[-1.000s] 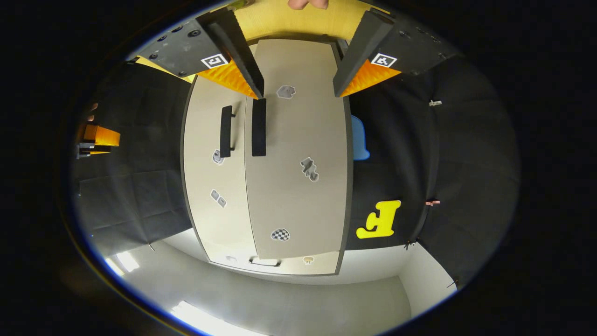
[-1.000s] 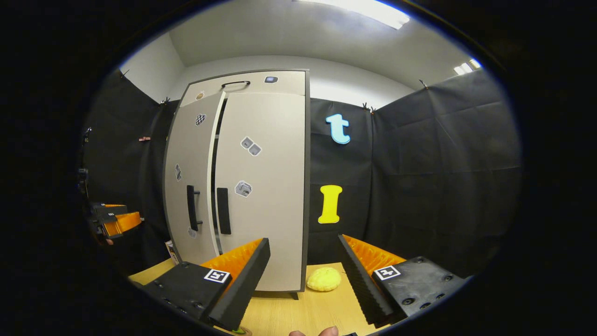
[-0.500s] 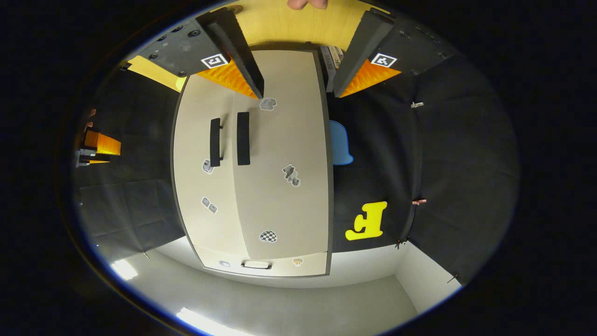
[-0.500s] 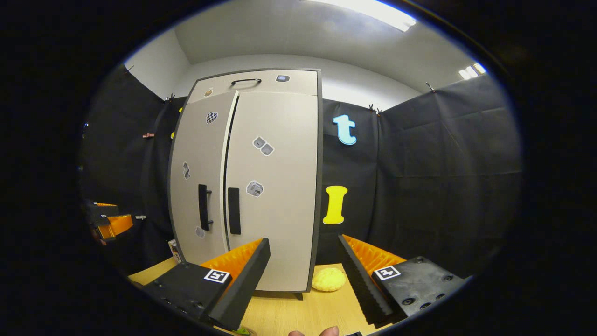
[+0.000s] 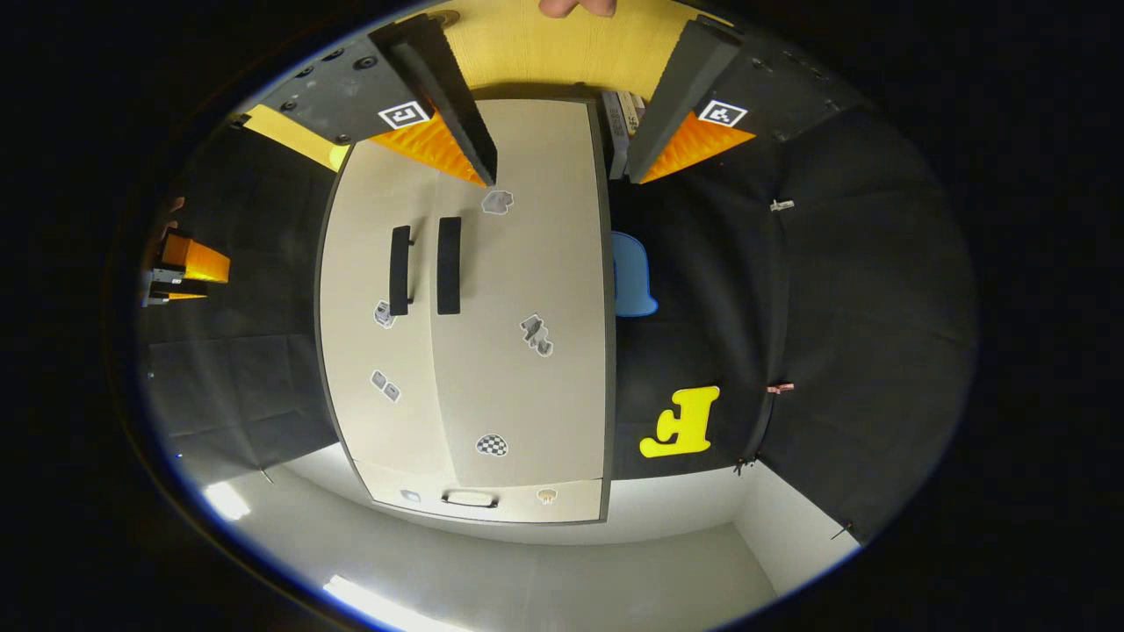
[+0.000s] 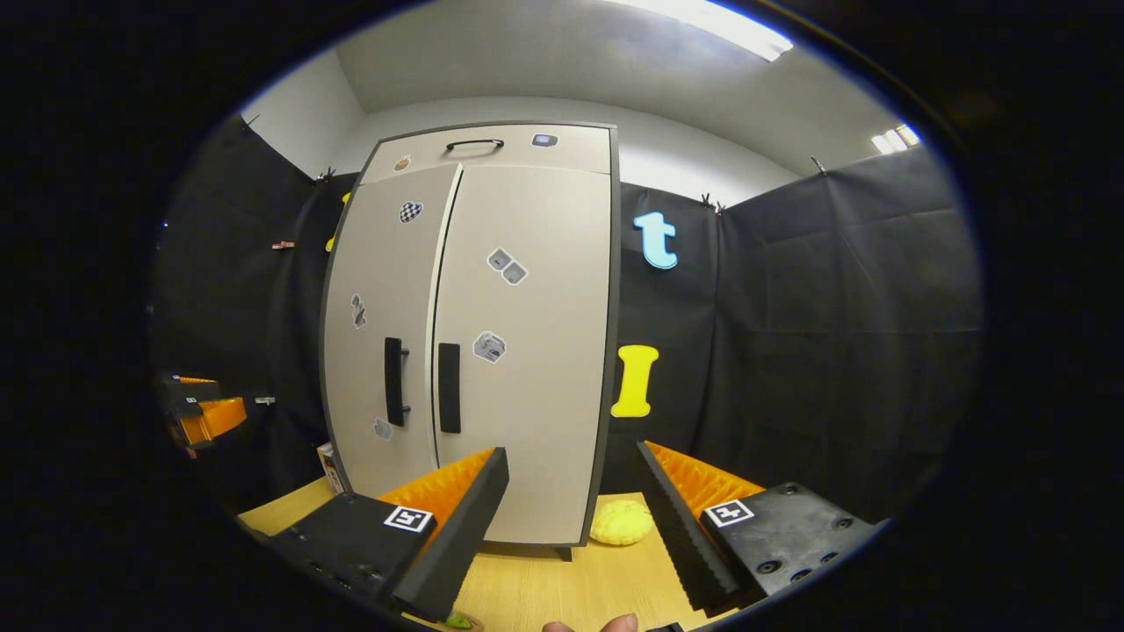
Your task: Grasp the bottle in the cabinet with the left hand and place it on the coaster, then close the right door with the right hand and the left door with the left hand.
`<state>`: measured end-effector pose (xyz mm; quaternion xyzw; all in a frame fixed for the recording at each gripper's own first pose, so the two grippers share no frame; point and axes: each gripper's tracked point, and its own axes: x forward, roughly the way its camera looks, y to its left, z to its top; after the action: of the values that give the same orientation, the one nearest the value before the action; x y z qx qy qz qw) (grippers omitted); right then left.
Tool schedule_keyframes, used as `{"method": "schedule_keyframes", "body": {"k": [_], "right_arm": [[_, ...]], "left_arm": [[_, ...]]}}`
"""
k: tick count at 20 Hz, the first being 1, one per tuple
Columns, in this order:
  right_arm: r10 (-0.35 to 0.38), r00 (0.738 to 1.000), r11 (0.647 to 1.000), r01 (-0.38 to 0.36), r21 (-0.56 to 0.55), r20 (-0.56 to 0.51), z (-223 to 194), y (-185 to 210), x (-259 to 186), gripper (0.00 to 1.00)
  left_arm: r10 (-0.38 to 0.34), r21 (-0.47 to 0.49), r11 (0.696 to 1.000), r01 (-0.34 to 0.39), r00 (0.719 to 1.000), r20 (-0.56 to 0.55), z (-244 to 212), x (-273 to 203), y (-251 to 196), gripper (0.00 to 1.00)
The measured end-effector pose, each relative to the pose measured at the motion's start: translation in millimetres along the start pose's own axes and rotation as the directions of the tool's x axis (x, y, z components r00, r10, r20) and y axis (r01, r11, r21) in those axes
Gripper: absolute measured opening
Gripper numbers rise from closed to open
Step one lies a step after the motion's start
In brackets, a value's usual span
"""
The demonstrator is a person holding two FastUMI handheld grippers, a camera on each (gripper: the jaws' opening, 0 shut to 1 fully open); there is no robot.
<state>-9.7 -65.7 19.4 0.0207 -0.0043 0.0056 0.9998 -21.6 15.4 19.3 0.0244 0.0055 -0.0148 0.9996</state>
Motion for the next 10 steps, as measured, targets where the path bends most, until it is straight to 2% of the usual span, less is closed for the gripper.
{"method": "schedule_keyframes", "body": {"k": [10], "right_arm": [[-0.009,1.000,1.000,0.009,0.004,0.002,1.8,-4.1,-3.7,0.96]], "left_arm": [[-0.003,0.005,1.000,0.002,1.000,0.009,1.7,1.1,-2.6,0.95]]}}
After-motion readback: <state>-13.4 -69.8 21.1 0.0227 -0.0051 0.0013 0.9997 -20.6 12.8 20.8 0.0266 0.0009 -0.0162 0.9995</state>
